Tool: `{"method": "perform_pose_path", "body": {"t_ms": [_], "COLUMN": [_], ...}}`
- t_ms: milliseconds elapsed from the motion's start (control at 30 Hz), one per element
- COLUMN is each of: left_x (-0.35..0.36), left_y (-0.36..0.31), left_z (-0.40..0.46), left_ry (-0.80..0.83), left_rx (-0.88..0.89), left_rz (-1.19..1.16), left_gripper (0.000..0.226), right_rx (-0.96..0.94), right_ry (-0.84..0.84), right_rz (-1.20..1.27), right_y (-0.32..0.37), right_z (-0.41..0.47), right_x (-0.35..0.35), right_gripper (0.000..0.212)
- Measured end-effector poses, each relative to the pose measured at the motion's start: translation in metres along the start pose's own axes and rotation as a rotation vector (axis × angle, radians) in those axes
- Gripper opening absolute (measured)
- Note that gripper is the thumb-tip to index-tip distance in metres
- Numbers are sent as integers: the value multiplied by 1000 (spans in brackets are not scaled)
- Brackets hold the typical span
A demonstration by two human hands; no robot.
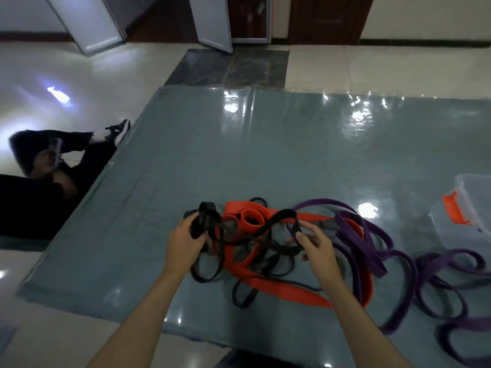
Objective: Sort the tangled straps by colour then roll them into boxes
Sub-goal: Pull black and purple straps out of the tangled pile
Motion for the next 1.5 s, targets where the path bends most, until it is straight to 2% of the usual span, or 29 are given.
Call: {"method": "perform_pose_path", "body": {"t_ms": [67, 100, 200, 267, 333, 433, 500, 567, 700, 800, 900, 967, 1067, 1100, 1167, 1267, 1400, 1500], "left_x": [-2, -4, -3, -1, -9, -6, 4, 16, 27, 27, 25, 24, 16, 12, 3, -10, -17, -15], "left_y": [17, 29, 71, 92, 83, 68, 60, 57, 56, 58, 68, 75, 88, 93, 101, 99, 90, 91], "left_z": [2, 2, 11, 20, 24, 28, 31, 32, 35, 37, 38, 33, 24, 22, 22, 25, 35, 41], "left_ry": [25, 51, 77, 143, 208, 355, 401, 381, 138, 113, 186, 297, 469, 506, 577, 666, 654, 605], "left_rx": [-179, -248, -347, -397, -420, -475, -466, -435, -480, -491, -481, -448, -364, -339, -280, -276, -312, -321], "left_rz": [-59, -76, -47, -60, -115, -316, -376, -372, -389, -457, -585, -635, -668, -669, -633, -672, -662, -614], "left_gripper": [27, 25, 59, 55, 53, 37, 26, 25, 21, 28, 37, 47, 63, 65, 68, 67, 49, 49], "right_rx": [-41, -57, -75, -94, -131, -141, -121, -118, -102, -75, -104, -134, -142, -140, -134, -75, 18, -36], "right_ry": [28, 55, 137, 184, 229, 283, 321, 353, 369, 271, 19, -64, 8, 41, 78, 88, 62, 81], "right_rz": [-7, -30, -90, -122, -227, -423, -516, -616, -669, -751, -885, -909, -894, -880, -827, -776, -780, -899], "right_y": [3, 2, 0, -5, -13, -18, -18, -20, -20, -15, -14, -16, -22, -23, -24, -29, -28, -24], "right_z": [6, 9, 14, 18, 23, 24, 22, 21, 23, 18, 8, 2, -4, -4, -1, 5, 12, 21], "right_x": [17, 26, 54, 72, 87, 106, 119, 132, 156, 167, 166, 166, 179, 185, 200, 224, 247, 252], "right_gripper": [28, 29, 31, 34, 38, 43, 43, 39, 30, 37, 52, 48, 17, 13, 16, 34, 43, 37]}}
Point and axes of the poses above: each hand's wrist, its own z-axis towards the middle knuckle, its own x-axis out of the palm, y = z × x, the point moved 1 cm from there along z, towards the middle knuckle, and after that the axes turned 4 degrees about y, right-handed, at the moved point
